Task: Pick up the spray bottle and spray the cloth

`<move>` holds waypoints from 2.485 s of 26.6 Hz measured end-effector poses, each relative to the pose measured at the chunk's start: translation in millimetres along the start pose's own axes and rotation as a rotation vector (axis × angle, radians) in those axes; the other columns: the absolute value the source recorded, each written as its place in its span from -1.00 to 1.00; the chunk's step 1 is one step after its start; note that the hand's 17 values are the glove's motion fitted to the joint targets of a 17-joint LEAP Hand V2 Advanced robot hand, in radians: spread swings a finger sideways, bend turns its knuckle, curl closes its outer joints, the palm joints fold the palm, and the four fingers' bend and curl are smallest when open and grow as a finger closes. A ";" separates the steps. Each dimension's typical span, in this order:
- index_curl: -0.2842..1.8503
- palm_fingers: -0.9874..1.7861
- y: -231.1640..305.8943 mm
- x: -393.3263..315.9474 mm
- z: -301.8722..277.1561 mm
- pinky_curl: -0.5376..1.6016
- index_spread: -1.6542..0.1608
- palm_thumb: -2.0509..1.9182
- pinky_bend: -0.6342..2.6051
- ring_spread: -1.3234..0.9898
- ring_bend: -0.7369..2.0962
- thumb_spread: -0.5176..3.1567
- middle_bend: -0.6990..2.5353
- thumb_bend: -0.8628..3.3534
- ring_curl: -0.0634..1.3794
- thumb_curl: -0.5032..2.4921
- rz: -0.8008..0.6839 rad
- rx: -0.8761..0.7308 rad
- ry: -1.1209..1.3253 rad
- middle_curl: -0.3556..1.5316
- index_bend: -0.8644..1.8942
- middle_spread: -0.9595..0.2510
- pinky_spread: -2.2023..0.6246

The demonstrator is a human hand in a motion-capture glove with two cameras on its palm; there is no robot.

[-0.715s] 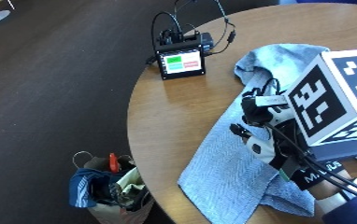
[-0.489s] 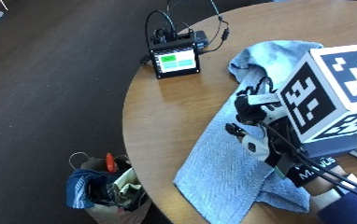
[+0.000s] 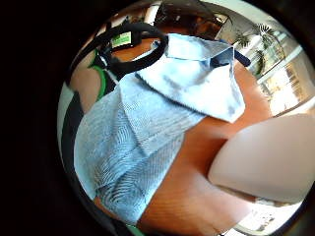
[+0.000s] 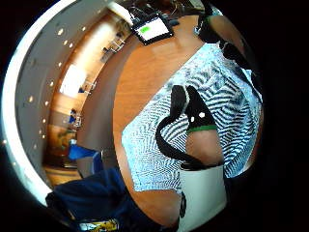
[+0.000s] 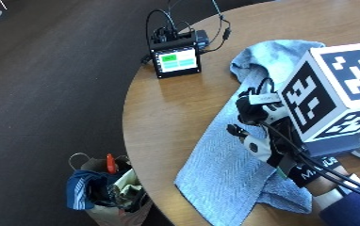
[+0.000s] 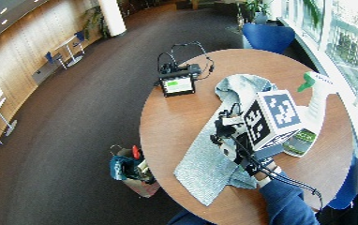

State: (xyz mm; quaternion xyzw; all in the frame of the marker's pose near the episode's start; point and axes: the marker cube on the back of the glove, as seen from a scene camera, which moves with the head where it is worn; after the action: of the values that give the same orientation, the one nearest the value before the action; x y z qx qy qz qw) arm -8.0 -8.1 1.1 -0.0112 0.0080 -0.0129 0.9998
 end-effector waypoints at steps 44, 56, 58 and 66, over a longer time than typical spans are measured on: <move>-0.52 0.40 -0.1 -7.4 3.1 -0.19 0.46 0.40 -0.42 0.03 -0.18 -0.08 -0.40 -0.56 -0.42 -0.39 -0.074 -0.045 0.010 -0.22 -0.30 0.47 0.56; -0.52 0.40 8.6 -21.6 -21.9 -0.18 0.46 0.41 -0.42 0.02 -0.19 -0.08 -0.41 -0.59 -0.41 -0.38 -0.263 0.057 -0.030 -0.21 -0.30 0.46 0.55; -0.53 0.40 13.7 -25.8 -36.6 -0.17 0.46 0.41 -0.41 0.02 -0.19 -0.08 -0.41 -0.59 -0.41 -0.38 -0.299 0.100 -0.031 -0.21 -0.30 0.46 0.55; -0.55 0.45 63.0 -46.8 -134.9 -0.16 0.45 0.41 -0.38 0.00 -0.19 -0.09 -0.41 -0.60 -0.41 -0.37 -0.515 0.410 0.027 -0.20 -0.32 0.44 0.50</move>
State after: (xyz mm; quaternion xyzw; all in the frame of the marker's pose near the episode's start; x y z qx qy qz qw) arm -55.3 53.1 -134.4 0.1887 0.0153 -0.2666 0.9450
